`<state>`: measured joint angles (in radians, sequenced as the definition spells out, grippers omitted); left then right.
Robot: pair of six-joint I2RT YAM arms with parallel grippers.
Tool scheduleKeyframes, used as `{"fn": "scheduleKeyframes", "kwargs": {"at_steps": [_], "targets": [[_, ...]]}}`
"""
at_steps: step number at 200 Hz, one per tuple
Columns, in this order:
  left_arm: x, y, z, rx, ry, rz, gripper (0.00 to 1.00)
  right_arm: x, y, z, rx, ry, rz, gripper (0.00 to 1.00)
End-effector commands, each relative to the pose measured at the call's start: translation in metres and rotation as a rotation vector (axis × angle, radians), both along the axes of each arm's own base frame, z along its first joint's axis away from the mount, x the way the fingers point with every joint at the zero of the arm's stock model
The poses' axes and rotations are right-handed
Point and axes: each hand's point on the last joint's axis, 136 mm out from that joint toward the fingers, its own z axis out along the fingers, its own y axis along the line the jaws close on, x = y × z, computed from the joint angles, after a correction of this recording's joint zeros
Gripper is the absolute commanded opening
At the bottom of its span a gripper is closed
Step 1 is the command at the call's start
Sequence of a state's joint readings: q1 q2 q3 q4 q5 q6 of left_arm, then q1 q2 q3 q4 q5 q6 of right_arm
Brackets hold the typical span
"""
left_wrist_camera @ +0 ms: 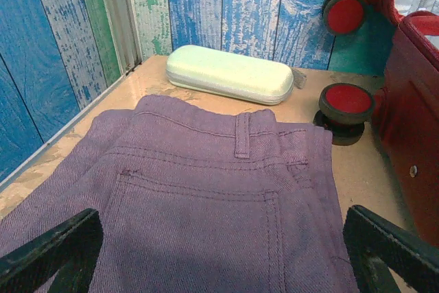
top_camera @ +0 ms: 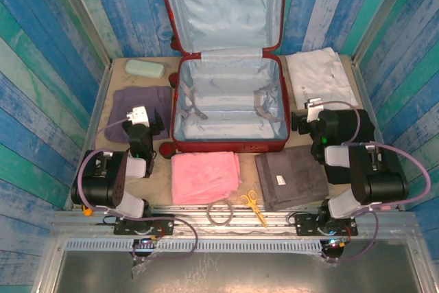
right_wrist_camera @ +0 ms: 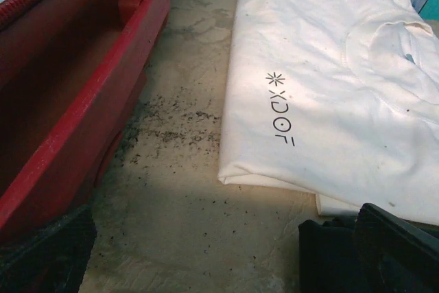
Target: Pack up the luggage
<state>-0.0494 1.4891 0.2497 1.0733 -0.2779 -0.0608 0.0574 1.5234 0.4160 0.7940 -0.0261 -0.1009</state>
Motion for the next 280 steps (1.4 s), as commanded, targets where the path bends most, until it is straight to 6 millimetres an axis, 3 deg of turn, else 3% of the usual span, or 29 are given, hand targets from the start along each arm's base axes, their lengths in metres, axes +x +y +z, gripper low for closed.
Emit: {"fn": "scheduleKeyframes", "kwargs": {"at_steps": [1,137,150,156,162,177,193,216,247,280], "targets": [[0.005,0.001,0.005,-0.006,-0.014,0.003,0.93,0.003,-0.001,0.008,0.009,-0.026,-0.006,1.0],[0.004,0.001,0.004,-0.004,-0.011,0.003,0.93,0.004,-0.002,0.008,0.017,-0.024,-0.006,1.0],[0.01,-0.007,0.007,0.021,0.0,-0.042,0.93,0.003,-0.002,0.008,0.018,-0.026,-0.004,1.0],[0.012,-0.011,0.009,0.028,0.016,-0.054,0.93,0.003,-0.003,0.01,0.018,-0.033,-0.01,0.93],[0.015,-0.007,0.015,0.037,0.028,-0.015,0.93,0.004,-0.007,0.015,0.023,-0.047,-0.041,0.88],[0.019,0.009,0.033,0.009,0.071,0.114,0.93,0.003,-0.026,0.035,0.024,-0.038,-0.156,0.88],[0.017,0.021,0.071,-0.005,0.014,0.188,0.93,0.003,-0.049,0.063,0.071,-0.001,-0.321,0.93],[0.014,0.016,0.126,-0.037,-0.104,0.153,0.93,0.01,-0.049,0.098,0.178,0.069,-0.349,0.94],[0.029,-0.013,0.161,-0.121,-0.105,-0.004,0.93,0.002,-0.061,0.127,0.39,0.233,-0.456,0.95],[0.037,-0.063,0.172,-0.2,-0.089,-0.24,0.93,-0.042,-0.085,0.137,0.694,0.329,-0.566,0.93]]}}
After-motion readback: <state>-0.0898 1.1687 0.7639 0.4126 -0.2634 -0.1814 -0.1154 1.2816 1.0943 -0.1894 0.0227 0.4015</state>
